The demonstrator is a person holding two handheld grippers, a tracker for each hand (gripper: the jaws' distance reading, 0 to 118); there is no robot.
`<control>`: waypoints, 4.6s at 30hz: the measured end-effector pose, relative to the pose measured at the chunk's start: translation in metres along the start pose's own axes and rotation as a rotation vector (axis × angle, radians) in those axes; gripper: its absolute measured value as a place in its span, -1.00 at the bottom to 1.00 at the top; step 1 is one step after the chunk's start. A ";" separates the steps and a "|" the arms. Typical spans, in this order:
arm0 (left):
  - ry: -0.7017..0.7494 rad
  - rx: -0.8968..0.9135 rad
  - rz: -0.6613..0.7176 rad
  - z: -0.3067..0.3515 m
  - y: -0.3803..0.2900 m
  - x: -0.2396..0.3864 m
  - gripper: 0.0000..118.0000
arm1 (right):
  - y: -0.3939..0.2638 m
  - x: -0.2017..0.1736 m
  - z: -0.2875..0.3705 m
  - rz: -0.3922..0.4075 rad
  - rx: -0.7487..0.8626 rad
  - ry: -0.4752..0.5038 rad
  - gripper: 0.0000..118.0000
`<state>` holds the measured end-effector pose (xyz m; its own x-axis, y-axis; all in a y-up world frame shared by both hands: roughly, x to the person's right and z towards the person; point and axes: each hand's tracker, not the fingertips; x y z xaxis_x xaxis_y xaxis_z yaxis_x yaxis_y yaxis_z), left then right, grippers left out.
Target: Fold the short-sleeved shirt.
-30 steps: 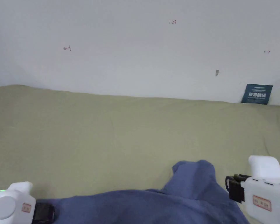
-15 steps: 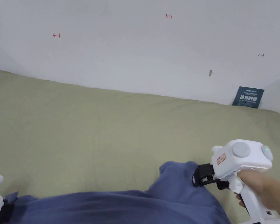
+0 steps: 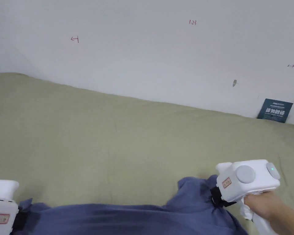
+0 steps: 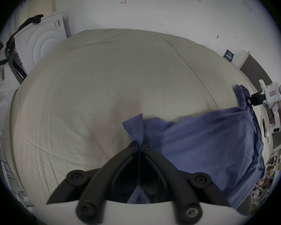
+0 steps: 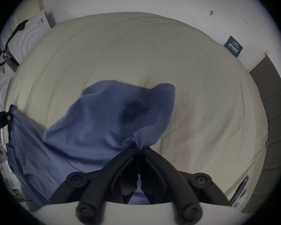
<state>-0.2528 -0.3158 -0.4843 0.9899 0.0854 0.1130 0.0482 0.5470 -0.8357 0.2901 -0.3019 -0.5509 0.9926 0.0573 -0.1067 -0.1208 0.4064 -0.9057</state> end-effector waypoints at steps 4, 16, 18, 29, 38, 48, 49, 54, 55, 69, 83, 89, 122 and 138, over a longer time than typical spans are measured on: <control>-0.021 0.029 -0.037 0.031 0.001 0.014 -1.00 | -0.016 -0.012 0.047 0.023 0.076 0.011 -0.95; -0.099 0.067 -0.113 0.148 -0.019 0.016 -1.00 | -0.102 -0.038 0.209 0.033 0.175 0.049 -0.95; -0.110 0.058 -0.112 0.164 -0.031 0.013 -1.00 | -0.127 -0.040 0.230 0.018 0.178 0.070 -0.95; -0.153 -0.094 -0.146 0.202 -0.133 0.000 -1.00 | -0.271 -0.039 0.258 -0.107 0.096 0.147 -0.95; -0.131 -0.221 -0.115 0.168 -0.184 -0.008 -0.69 | -0.328 -0.026 0.206 -0.174 -0.054 0.114 -0.94; -0.081 0.120 -0.085 0.216 -0.140 0.018 0.40 | -0.291 -0.039 0.267 -0.255 0.213 0.104 0.40; -0.084 0.190 -0.101 0.232 -0.128 0.035 0.40 | -0.280 -0.049 0.277 -0.257 0.266 0.081 0.40; -0.121 0.416 -0.089 0.260 -0.099 0.128 0.36 | -0.242 -0.126 0.297 -0.218 0.547 -0.051 0.37; -0.092 0.457 -0.097 0.259 -0.102 0.146 0.23 | -0.241 -0.144 0.295 -0.205 0.585 -0.073 0.25; 0.025 0.431 -0.071 0.198 -0.190 0.221 -0.99 | -0.291 -0.256 0.202 -0.196 0.536 -0.184 -0.98; -0.332 0.282 0.033 0.202 -0.153 0.146 0.42 | -0.281 -0.233 0.231 -0.210 0.578 -0.132 -0.98; -0.622 0.079 0.109 0.163 -0.148 -0.002 0.72 | -0.279 -0.206 0.241 -0.243 0.593 -0.045 -0.98; -0.479 -0.030 0.208 0.153 -0.174 -0.025 -0.81 | -0.288 -0.193 0.250 -0.281 0.539 0.052 -0.98; -0.742 -0.053 0.112 0.154 -0.110 0.169 -0.81 | -0.313 -0.143 0.282 -0.410 0.596 0.015 -0.97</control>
<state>-0.1113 -0.2333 -0.2909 0.6409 0.6871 0.3423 -0.0226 0.4626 -0.8863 0.1834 -0.1803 -0.1365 0.9586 -0.2172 0.1842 0.2815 0.8207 -0.4971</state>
